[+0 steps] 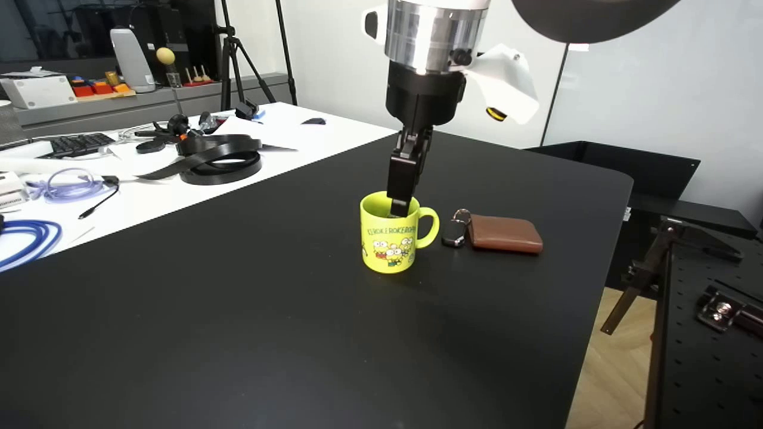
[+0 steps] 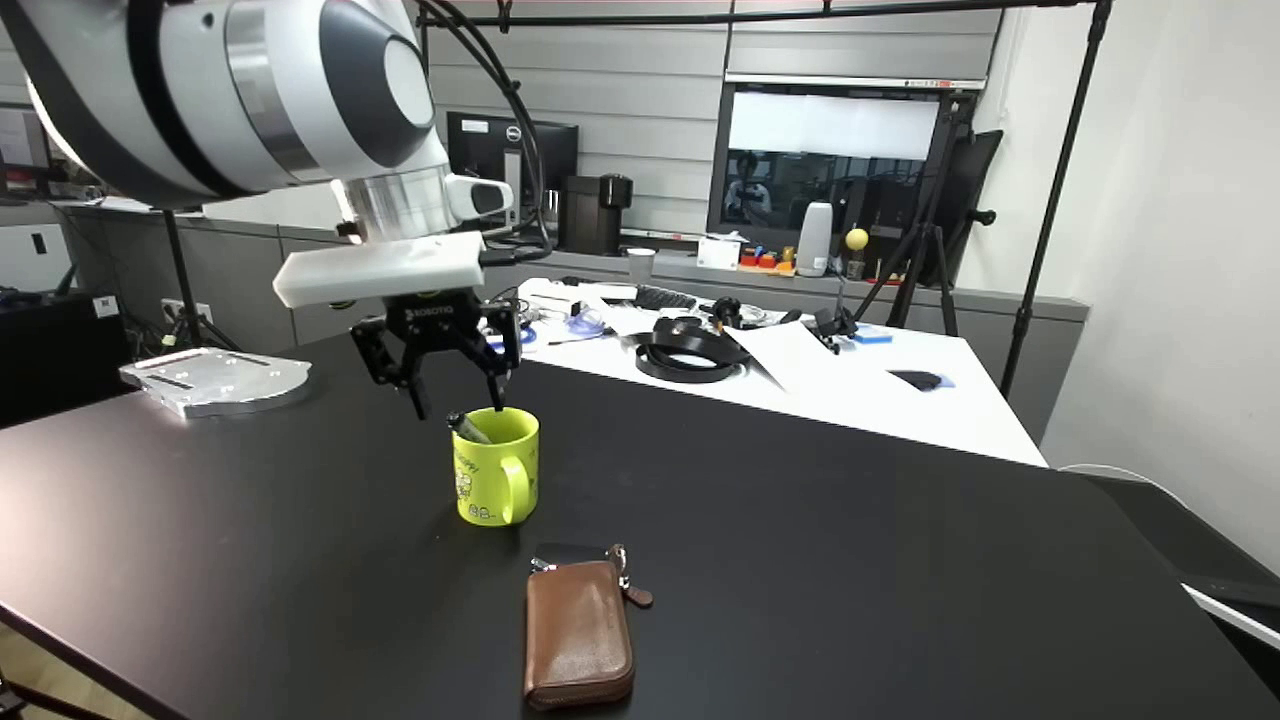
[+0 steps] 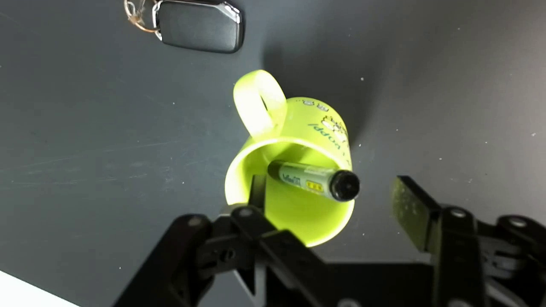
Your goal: Take the marker out of the green cup and place it on the table
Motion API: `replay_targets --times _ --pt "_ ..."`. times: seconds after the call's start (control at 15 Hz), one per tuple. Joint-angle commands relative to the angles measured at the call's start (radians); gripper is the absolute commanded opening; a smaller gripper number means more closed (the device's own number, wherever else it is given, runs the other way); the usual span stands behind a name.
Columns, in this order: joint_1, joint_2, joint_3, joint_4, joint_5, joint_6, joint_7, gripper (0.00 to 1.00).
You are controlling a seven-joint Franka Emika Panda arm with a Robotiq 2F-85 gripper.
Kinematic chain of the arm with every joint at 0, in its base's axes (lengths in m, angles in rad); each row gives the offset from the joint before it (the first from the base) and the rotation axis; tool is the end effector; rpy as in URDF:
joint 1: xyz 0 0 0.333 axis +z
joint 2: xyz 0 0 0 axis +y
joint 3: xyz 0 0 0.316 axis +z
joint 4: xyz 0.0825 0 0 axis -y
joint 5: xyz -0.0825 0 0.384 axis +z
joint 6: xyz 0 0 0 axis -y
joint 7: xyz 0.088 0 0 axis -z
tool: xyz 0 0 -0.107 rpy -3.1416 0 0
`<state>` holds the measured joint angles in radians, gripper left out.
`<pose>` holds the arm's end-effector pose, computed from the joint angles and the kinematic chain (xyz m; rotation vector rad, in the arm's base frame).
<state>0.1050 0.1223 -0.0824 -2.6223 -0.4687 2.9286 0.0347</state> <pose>0.4441 0.0378 0.2225 2.9133 0.6502 0.2722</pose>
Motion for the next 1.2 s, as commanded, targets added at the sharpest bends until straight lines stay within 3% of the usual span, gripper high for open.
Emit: replay_targets --times 0.0,0.53,0.6,0.67,0.8,1.13 --pt "0.005 0.030 0.010 0.051 0.010 -0.021 -0.012 1.00" --pt "-0.006 0.092 0.026 0.076 0.045 -0.015 -0.041 1.00" --pt "-0.005 0.094 0.025 0.078 0.044 -0.014 -0.040 0.94" --pt "-0.006 0.096 0.028 0.078 0.052 -0.012 -0.047 0.73" --pt "-0.005 0.087 0.029 0.074 0.057 -0.014 -0.050 0.70" --pt "-0.010 0.066 0.028 0.061 0.079 -0.028 -0.053 0.35"
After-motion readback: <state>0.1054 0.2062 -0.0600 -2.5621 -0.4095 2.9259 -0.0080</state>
